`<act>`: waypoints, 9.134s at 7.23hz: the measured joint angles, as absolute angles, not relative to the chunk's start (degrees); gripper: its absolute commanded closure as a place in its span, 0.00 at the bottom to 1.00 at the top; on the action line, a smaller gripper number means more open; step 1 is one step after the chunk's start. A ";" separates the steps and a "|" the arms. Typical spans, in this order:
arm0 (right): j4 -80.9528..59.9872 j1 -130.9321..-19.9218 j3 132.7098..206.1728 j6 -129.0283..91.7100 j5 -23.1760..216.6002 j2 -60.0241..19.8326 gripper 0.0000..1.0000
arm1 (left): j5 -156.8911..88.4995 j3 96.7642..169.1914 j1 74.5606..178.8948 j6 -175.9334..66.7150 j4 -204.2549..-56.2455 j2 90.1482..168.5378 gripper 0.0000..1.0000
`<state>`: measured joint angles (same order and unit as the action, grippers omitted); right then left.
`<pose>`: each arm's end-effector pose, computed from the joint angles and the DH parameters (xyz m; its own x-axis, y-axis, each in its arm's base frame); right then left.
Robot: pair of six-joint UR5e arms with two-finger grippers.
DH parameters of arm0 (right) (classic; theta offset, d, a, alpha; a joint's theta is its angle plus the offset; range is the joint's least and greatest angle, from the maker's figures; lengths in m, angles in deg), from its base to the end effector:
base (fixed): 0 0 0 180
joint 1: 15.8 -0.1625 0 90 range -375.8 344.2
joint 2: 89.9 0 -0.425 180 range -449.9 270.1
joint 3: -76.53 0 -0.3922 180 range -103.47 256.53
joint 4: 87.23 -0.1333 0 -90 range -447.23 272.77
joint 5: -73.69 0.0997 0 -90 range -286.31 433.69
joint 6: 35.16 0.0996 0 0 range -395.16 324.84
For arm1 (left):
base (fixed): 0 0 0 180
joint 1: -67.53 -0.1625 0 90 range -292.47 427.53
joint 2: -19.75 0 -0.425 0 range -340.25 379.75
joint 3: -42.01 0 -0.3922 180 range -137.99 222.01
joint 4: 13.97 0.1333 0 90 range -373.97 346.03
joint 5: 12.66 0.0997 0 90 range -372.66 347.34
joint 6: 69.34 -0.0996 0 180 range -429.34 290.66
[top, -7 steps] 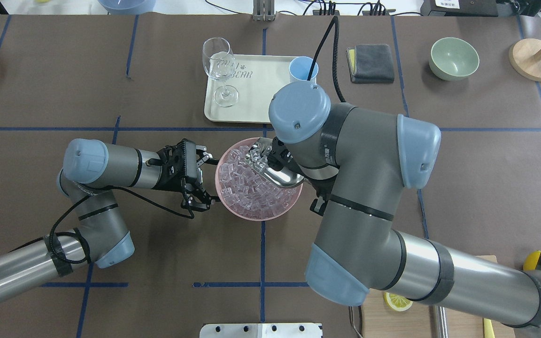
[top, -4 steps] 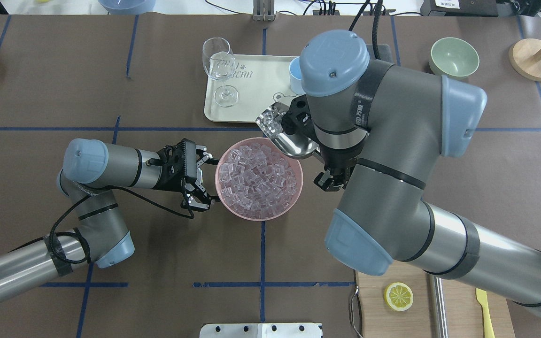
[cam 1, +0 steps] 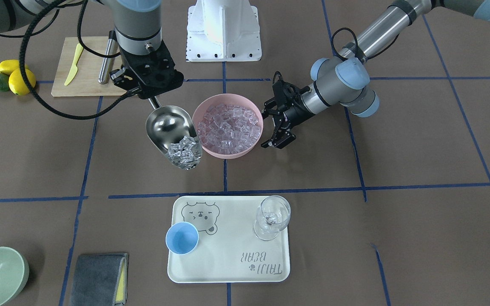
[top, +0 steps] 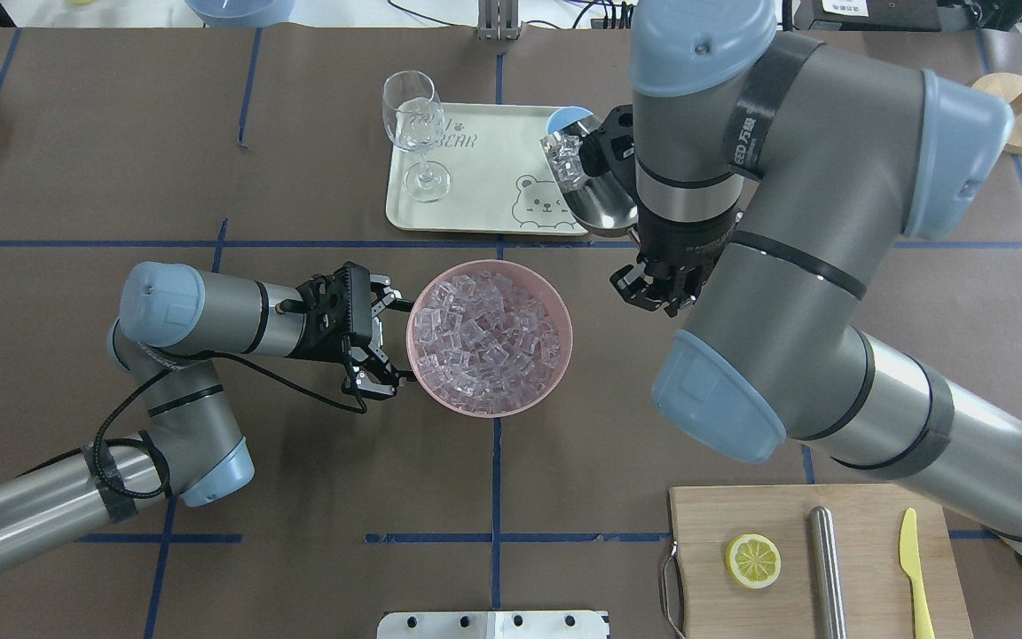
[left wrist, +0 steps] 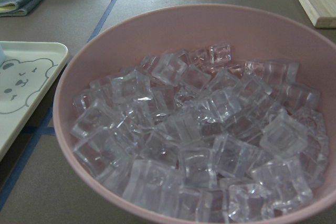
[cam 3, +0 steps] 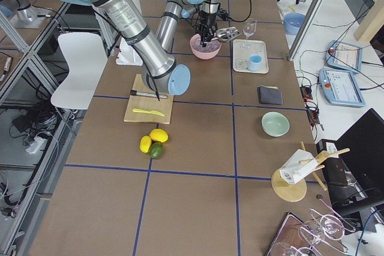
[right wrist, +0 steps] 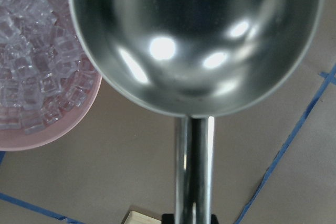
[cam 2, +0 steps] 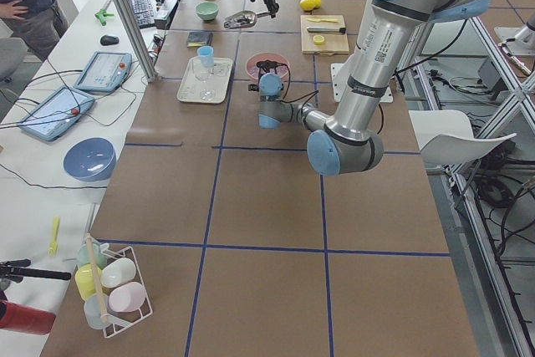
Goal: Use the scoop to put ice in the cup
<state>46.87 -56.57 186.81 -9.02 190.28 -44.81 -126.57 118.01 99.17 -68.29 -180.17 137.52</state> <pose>-0.3887 -0.4523 0.1547 0.7260 -0.4340 0.5334 0.4308 0.8917 0.1390 0.5217 -0.4306 0.3455 0.1345 0.9907 -0.0185 0.0020 0.0184 0.9998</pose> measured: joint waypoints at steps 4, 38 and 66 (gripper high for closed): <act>46.43 -61.50 177.60 -9.84 192.44 -47.07 1.00 | -126.57 117.96 99.17 -68.28 -180.17 137.52 0.00; 66.51 -67.73 143.93 -56.69 178.86 -68.61 1.00 | -126.63 118.03 99.25 -68.28 -181.51 137.52 0.00; 5.11 -54.43 188.54 15.28 198.08 -1.70 0.00 | -126.61 118.12 99.35 -68.28 -182.37 137.23 0.00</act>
